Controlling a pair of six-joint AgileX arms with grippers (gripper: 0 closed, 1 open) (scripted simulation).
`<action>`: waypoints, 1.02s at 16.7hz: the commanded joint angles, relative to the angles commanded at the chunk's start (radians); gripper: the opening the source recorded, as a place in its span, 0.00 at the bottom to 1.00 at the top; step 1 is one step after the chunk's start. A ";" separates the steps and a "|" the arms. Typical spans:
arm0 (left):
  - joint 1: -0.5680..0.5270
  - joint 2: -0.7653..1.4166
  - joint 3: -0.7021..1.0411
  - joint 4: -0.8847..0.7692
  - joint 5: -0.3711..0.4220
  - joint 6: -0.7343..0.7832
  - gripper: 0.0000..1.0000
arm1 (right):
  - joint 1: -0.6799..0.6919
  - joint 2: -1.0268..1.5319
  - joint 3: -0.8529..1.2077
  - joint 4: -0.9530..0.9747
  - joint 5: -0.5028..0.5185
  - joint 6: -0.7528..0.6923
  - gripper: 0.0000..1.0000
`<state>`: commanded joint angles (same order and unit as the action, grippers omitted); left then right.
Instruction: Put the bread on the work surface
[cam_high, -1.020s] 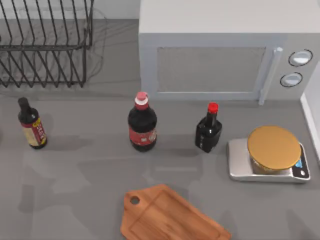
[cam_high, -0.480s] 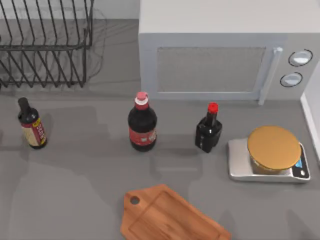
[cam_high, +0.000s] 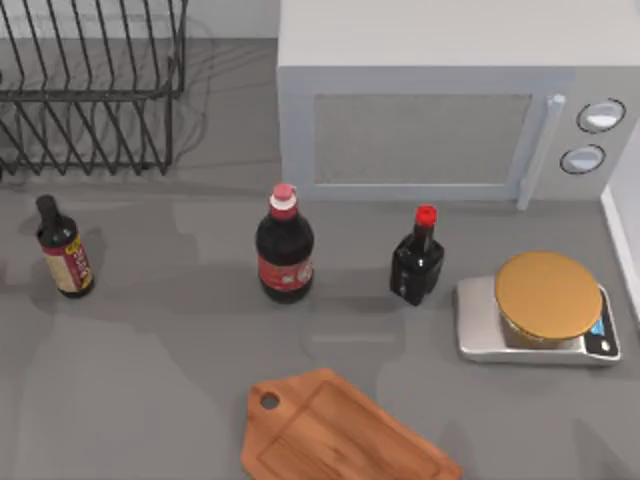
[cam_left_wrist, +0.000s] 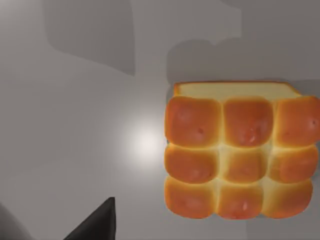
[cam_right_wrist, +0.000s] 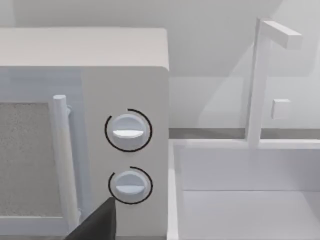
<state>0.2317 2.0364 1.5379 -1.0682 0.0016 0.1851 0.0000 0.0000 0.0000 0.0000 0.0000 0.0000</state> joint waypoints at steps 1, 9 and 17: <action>0.001 0.000 -0.002 0.002 0.000 0.000 1.00 | 0.000 0.000 0.000 0.000 0.000 0.000 1.00; 0.020 0.080 -0.120 0.200 -0.001 0.012 1.00 | 0.000 0.000 0.000 0.000 0.000 0.000 1.00; 0.007 0.103 -0.140 0.241 0.001 0.003 0.85 | 0.000 0.000 0.000 0.000 0.000 0.000 1.00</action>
<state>0.2385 2.1389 1.3978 -0.8276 0.0027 0.1885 0.0000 0.0000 0.0000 0.0000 0.0000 0.0000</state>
